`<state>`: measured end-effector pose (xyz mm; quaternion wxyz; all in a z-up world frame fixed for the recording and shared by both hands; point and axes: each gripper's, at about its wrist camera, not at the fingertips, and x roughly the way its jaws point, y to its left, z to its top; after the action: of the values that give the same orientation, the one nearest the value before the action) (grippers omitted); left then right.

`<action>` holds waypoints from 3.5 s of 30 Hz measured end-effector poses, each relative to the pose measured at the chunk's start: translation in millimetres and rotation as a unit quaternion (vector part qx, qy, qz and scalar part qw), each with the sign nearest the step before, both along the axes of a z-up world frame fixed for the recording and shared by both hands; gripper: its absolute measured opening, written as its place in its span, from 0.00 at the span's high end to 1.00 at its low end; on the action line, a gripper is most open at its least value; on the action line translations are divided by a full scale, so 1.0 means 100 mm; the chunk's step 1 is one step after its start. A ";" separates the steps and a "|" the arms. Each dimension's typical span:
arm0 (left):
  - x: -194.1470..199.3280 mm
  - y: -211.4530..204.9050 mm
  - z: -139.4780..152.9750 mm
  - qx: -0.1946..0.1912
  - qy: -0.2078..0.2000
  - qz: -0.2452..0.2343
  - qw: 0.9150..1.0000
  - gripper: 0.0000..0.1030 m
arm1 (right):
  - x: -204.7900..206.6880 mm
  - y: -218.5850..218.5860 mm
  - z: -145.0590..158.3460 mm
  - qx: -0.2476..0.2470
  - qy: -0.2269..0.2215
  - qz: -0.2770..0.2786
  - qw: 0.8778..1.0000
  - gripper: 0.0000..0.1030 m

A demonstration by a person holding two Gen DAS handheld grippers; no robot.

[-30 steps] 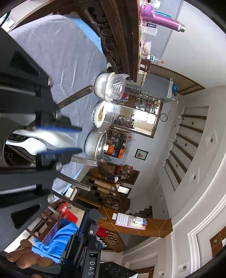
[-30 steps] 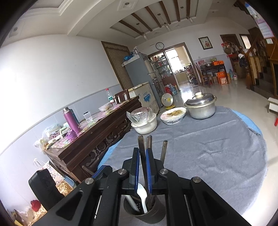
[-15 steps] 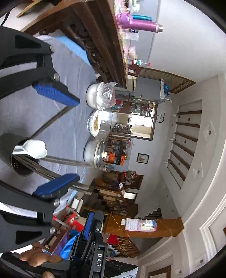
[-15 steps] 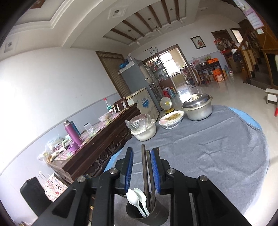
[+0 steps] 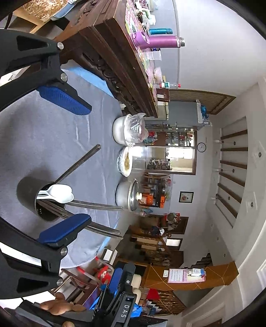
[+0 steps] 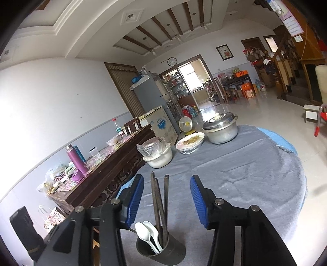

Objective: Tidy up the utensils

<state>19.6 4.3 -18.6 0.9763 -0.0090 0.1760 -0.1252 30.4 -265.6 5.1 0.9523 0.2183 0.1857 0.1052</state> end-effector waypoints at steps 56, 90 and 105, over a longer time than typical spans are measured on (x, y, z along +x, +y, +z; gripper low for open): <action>0.26 0.13 -0.31 0.149 0.189 0.144 0.960 0.04 | -0.03 0.50 -0.28 -0.098 0.095 0.012 0.991 0.14; -0.50 0.10 0.03 0.127 0.139 0.152 0.970 0.04 | -0.87 0.75 -0.24 -0.139 0.086 0.013 0.986 0.14; -0.83 0.05 0.23 0.118 0.104 0.136 0.978 0.04 | -1.14 0.77 -0.07 -0.145 0.092 -0.017 0.985 0.14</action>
<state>-63.6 9.1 4.4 0.9547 0.0699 0.2874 0.0325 -83.2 -188.6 -1.7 0.9543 0.0900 0.2821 0.0399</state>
